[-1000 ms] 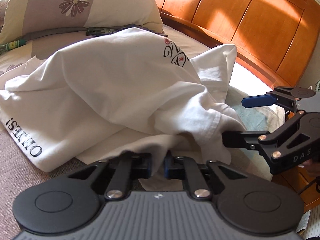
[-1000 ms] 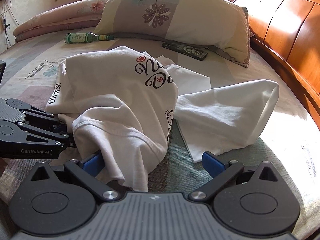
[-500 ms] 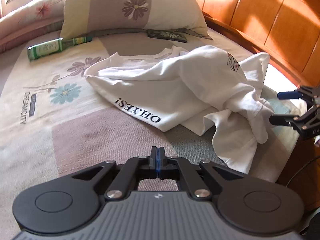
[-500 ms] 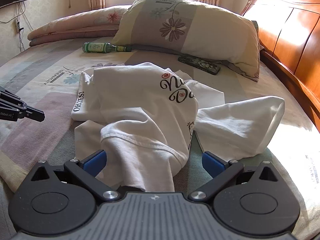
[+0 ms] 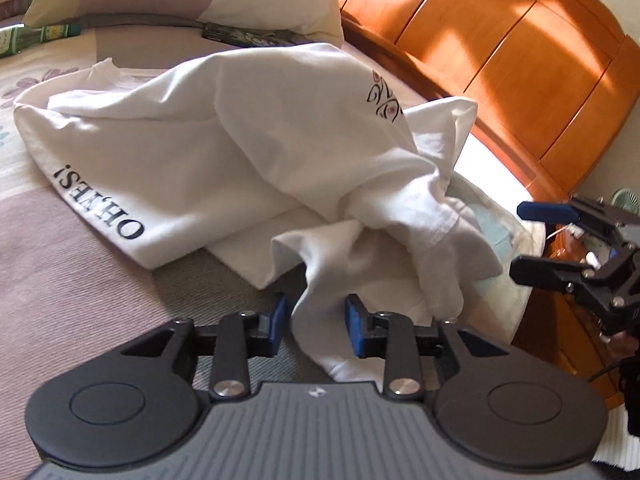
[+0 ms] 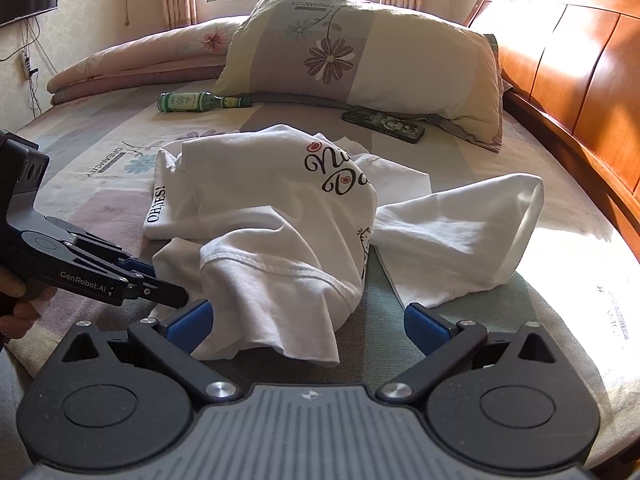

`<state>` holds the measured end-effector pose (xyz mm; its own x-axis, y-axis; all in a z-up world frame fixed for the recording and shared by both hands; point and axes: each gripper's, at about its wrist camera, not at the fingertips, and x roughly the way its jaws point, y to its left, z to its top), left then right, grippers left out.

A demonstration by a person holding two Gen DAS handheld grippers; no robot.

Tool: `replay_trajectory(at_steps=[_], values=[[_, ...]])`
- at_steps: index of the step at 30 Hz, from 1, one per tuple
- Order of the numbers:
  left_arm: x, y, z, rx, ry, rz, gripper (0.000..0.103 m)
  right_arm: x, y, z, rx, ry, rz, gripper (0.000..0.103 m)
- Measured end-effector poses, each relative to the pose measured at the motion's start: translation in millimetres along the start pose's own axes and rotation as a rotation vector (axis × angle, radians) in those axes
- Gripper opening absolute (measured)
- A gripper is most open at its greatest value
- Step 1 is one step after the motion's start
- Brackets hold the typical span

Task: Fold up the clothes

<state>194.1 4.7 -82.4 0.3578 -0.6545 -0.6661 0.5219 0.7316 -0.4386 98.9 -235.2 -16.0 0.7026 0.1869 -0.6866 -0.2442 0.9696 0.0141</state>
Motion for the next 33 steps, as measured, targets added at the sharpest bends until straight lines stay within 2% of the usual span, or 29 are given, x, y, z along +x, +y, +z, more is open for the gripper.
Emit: replay_trajectory(at_steps=[1, 3, 4, 6, 7, 10, 13, 16, 25, 33], values=[[3.1, 0.3, 0.4, -0.017, -0.011, -0.017, 0.047, -0.6, -2.0, -1.2, 0.007, 0.002, -0.002, 0.103], [8.8, 0.1, 1.0, -0.042, -0.03, -0.044, 0.045, 3.1, -5.0, -3.5, 0.022, 0.013, -0.001, 0.103], [9.8, -2.8, 0.5, -0.025, -0.032, -0.034, 0.043, 4.8, -6.1, -4.4, 0.029, 0.017, 0.0, 0.103], [8.2, -6.6, -1.9, -0.012, -0.014, 0.005, 0.017, 7.0, -5.2, -4.7, 0.038, 0.02, 0.004, 0.103], [7.4, -8.4, -3.1, -0.005, -0.005, 0.024, 0.0, 7.0, -4.4, -4.5, 0.038, 0.018, 0.01, 0.103], [-6.6, -9.0, -8.1, 0.01, -0.001, 0.06, 0.0, 5.6, -1.4, -3.0, 0.034, 0.003, 0.024, 0.103], [-29.7, -5.3, -10.3, 0.062, 0.001, 0.122, 0.0, 5.8, -0.6, -1.7, 0.036, -0.003, 0.029, 0.103], [-55.5, 9.2, -9.2, 0.067, 0.01, 0.204, 0.0, 5.5, 0.3, -2.0, 0.036, -0.003, 0.035, 0.103], [-140.6, 83.8, -18.1, -0.014, 0.076, 0.497, 0.0, 4.4, 8.8, 0.0, 0.024, -0.008, 0.046, 0.103], [-191.3, 148.8, -18.9, -0.122, 0.108, 0.672, 0.0, 3.8, 16.7, 4.9, 0.002, -0.013, 0.041, 0.103]])
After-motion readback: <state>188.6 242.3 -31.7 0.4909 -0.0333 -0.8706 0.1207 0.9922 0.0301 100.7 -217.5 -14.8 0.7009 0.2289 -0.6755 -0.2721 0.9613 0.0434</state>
